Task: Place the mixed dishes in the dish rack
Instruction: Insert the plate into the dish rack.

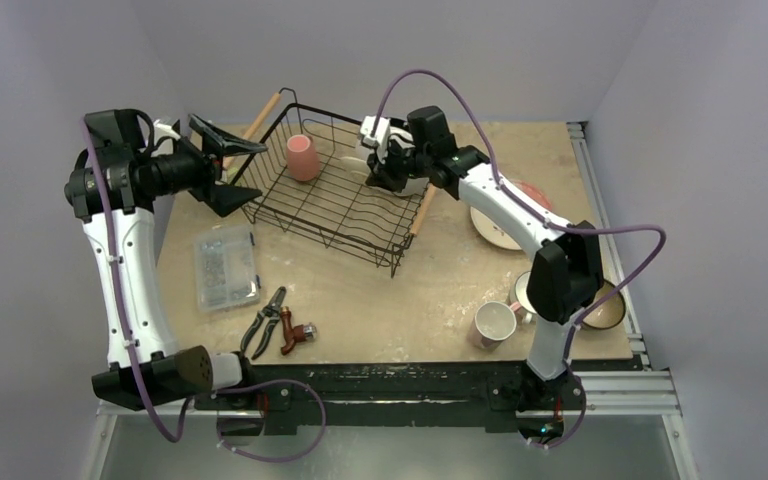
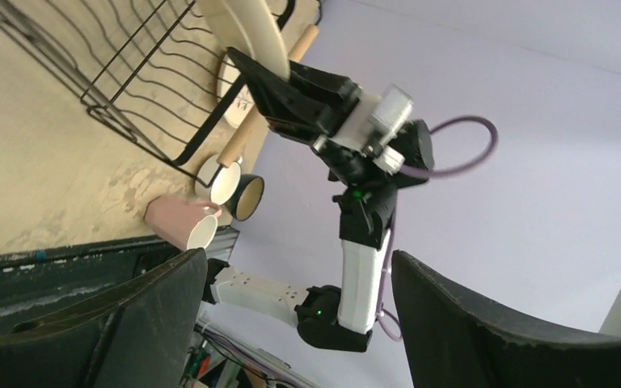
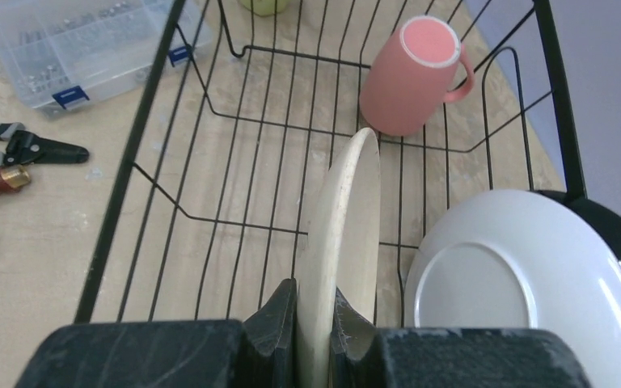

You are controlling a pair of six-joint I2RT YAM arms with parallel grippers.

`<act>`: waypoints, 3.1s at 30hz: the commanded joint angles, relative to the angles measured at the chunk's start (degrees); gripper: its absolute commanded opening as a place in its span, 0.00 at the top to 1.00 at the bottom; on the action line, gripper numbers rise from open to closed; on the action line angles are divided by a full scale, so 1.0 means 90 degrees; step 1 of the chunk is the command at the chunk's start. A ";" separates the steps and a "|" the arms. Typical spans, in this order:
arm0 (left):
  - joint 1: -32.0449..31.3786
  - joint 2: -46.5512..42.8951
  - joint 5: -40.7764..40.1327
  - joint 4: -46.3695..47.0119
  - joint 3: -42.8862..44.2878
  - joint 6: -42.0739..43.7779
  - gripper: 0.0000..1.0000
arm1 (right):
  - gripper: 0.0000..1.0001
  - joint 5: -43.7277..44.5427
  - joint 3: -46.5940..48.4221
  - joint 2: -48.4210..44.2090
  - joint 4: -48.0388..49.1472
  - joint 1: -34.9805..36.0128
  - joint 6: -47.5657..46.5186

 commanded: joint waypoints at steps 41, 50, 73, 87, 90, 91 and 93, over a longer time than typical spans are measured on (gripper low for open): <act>0.0372 0.1036 0.1336 0.0454 0.1923 0.1031 0.12 | 1.00 -0.0917 0.0914 0.1722 0.0227 -0.0658 0.0039; 0.0382 0.1144 0.1388 0.0467 0.1968 0.1003 0.12 | 1.00 -0.1030 0.0933 0.1708 0.0213 -0.0654 0.0097; 0.0381 0.1061 0.1420 0.0594 0.1896 0.0878 0.12 | 0.83 -0.0388 0.0726 0.1884 0.0302 -0.0660 0.0397; 0.0393 0.1134 0.1468 0.0625 0.2010 0.0854 0.12 | 0.55 0.0492 0.1105 0.1876 0.0258 -0.0658 0.0830; 0.0412 0.1141 0.1492 0.0629 0.2004 0.0864 0.12 | 0.51 0.0691 0.1203 0.1805 0.0246 -0.0664 0.0879; 0.0415 0.1142 0.1497 0.0630 0.1996 0.0866 0.12 | 0.50 0.0716 0.1276 0.1795 0.0207 -0.0660 0.0894; 0.0416 0.1132 0.1505 0.0635 0.1976 0.0872 0.12 | 0.48 0.0781 0.1380 0.1762 0.0187 -0.0662 0.0904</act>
